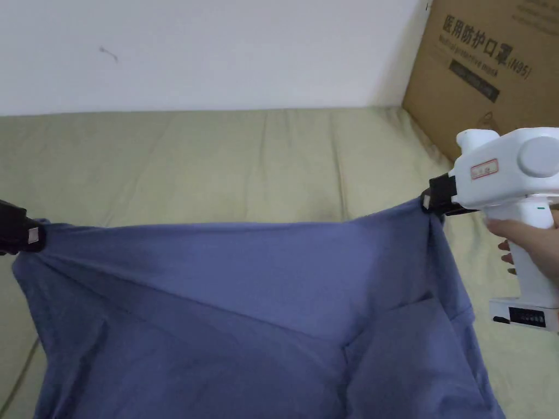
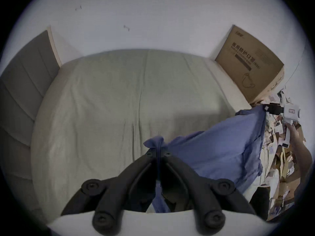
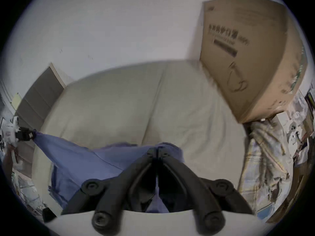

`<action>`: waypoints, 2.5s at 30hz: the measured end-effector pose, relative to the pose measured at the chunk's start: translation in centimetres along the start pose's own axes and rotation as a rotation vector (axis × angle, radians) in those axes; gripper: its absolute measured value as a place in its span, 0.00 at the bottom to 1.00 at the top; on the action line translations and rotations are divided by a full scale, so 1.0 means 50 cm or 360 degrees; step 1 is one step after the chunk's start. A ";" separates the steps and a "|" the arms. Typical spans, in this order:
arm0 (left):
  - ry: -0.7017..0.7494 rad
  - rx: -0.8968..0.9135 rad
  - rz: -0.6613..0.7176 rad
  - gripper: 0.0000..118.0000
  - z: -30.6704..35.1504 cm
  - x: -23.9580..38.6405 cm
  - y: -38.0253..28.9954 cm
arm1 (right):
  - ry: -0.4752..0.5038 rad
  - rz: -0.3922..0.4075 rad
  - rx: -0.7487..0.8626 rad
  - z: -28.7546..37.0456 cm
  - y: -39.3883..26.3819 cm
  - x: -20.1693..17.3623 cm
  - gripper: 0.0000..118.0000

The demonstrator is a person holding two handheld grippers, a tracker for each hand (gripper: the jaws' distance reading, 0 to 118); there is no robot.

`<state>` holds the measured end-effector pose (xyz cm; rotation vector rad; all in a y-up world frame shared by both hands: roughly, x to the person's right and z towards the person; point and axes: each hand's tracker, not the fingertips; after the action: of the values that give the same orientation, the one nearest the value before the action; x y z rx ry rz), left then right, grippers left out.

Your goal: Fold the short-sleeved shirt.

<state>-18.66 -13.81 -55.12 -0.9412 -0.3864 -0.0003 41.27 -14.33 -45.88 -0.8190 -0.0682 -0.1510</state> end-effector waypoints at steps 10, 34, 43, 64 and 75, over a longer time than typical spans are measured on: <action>0.0038 0.0370 -0.0104 0.02 0.290 0.068 0.078 | 0.0068 -0.0049 0.0362 0.317 0.092 -0.023 0.01; 0.0285 0.1132 -0.0076 0.02 0.357 0.096 0.439 | -0.0162 0.0098 0.1093 0.425 0.577 -0.147 0.01; 0.0330 0.0979 0.0026 0.02 0.155 0.055 0.424 | -0.0165 0.0100 0.0870 0.178 0.516 -0.136 0.01; 0.0075 -0.0244 0.0076 0.02 -0.039 0.004 -0.453 | 0.0042 0.0106 -0.0533 0.031 -0.466 0.051 0.01; 0.0083 -0.0344 -0.0054 0.02 0.051 0.039 -0.570 | 0.0088 -0.0159 -0.0587 0.159 -0.586 0.065 0.01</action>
<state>-22.43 -28.42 -30.74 -1.1457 -0.3586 -0.0990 39.75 -28.62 -18.92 -1.1792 -0.0291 -0.2862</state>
